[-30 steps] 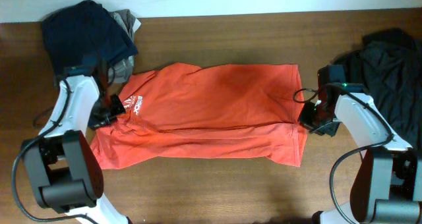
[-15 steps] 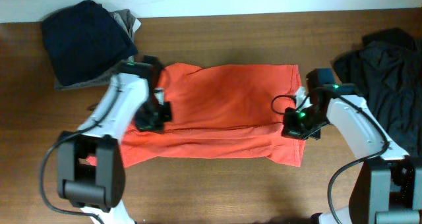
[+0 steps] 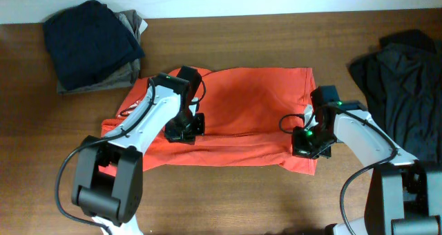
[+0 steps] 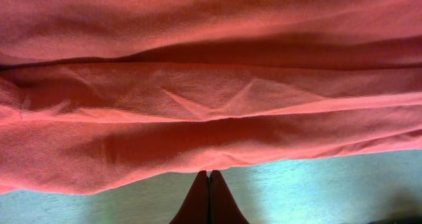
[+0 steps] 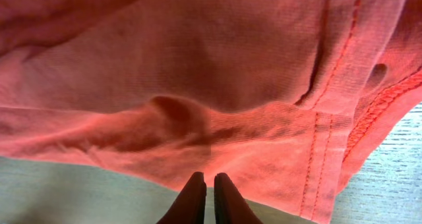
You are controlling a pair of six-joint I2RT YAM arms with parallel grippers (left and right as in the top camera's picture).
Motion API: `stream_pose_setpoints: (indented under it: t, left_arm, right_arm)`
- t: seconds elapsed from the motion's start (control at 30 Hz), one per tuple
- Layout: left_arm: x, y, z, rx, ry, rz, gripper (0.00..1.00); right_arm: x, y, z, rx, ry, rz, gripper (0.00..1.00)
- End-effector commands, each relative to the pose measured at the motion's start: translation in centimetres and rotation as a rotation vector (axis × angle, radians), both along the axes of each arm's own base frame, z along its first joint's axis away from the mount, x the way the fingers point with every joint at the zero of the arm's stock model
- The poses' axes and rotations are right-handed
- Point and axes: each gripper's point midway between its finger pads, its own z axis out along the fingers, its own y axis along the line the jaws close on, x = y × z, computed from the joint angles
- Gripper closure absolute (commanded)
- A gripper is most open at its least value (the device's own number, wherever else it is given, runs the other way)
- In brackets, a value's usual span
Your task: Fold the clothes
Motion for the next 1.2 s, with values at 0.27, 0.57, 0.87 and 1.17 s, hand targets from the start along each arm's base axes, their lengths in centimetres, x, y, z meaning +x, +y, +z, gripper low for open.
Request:
stream_pose_setpoints:
  t: [0.27,0.57,0.87,1.17]
  left_arm:
    - [-1.4,-0.2,-4.1,0.018,0.141,0.019,0.99]
    - [0.3,-0.4,-5.8,0.019,0.090,0.017,0.99]
    - [2.4,1.0,-6.8,0.084,0.007,0.011,0.99]
    - [4.4,2.5,-6.9,0.112,-0.061,0.012,0.99]
  right_arm:
    - [0.5,-0.3,0.0,-0.025,-0.027,-0.023,0.85]
    - [0.4,-0.9,-0.3,-0.059,-0.022,-0.024,0.84]
    - [-1.6,-1.1,-2.3,-0.069,0.018,-0.049,0.84]
    - [-2.5,-2.9,-3.8,-0.176,0.037,-0.116,0.85]
